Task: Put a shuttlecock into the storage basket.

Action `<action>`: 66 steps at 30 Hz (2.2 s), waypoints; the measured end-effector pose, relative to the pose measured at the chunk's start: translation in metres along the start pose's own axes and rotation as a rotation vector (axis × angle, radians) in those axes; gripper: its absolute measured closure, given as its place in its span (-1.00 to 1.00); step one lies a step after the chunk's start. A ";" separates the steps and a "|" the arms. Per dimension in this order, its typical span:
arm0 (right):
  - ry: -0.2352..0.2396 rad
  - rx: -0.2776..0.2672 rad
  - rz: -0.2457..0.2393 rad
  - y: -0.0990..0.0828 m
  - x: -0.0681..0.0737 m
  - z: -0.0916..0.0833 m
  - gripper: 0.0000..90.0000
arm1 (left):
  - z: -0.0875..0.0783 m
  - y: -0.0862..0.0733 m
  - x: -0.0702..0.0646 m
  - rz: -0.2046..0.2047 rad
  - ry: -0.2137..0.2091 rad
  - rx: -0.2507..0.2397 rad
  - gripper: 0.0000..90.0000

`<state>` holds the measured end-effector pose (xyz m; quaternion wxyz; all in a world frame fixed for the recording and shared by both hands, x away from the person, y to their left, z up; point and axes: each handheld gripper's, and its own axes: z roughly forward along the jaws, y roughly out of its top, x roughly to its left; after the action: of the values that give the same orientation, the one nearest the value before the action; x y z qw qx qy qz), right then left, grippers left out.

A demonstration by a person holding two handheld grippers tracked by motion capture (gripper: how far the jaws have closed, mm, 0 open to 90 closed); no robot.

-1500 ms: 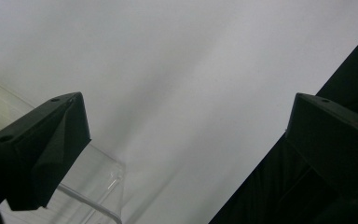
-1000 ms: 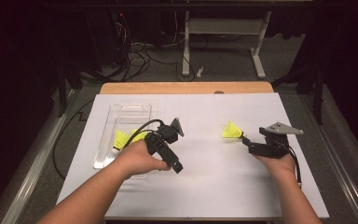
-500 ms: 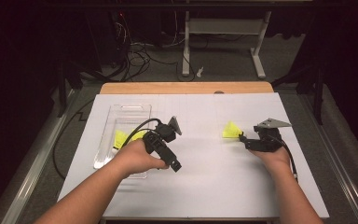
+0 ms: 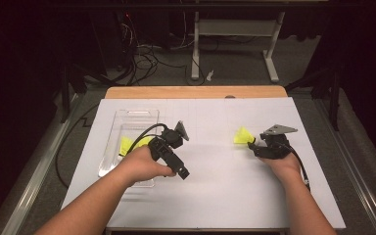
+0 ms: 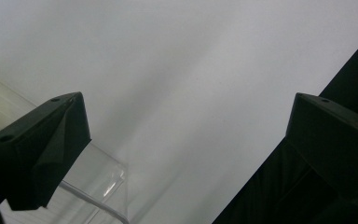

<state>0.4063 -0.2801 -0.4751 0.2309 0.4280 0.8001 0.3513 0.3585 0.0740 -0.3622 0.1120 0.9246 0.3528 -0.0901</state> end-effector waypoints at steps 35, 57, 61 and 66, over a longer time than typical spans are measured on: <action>-0.050 0.027 -0.090 0.002 0.005 0.008 0.47 | -0.003 -0.004 0.003 -0.012 0.000 -0.011 -0.98; -0.020 0.001 -0.073 -0.001 0.007 -0.020 0.48 | -0.002 -0.003 0.000 -0.010 0.008 -0.002 -0.98; 0.004 -0.010 -0.083 -0.003 0.015 -0.029 0.48 | 0.000 -0.003 -0.001 -0.007 0.013 -0.001 -0.98; 0.039 -0.015 -0.098 -0.009 0.027 -0.039 0.48 | 0.001 -0.002 -0.003 0.001 0.009 0.000 -0.98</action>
<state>0.3608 -0.2754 -0.4585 0.2354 0.3796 0.8218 0.3537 0.3546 0.0730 -0.3627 0.1106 0.9252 0.3527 -0.0859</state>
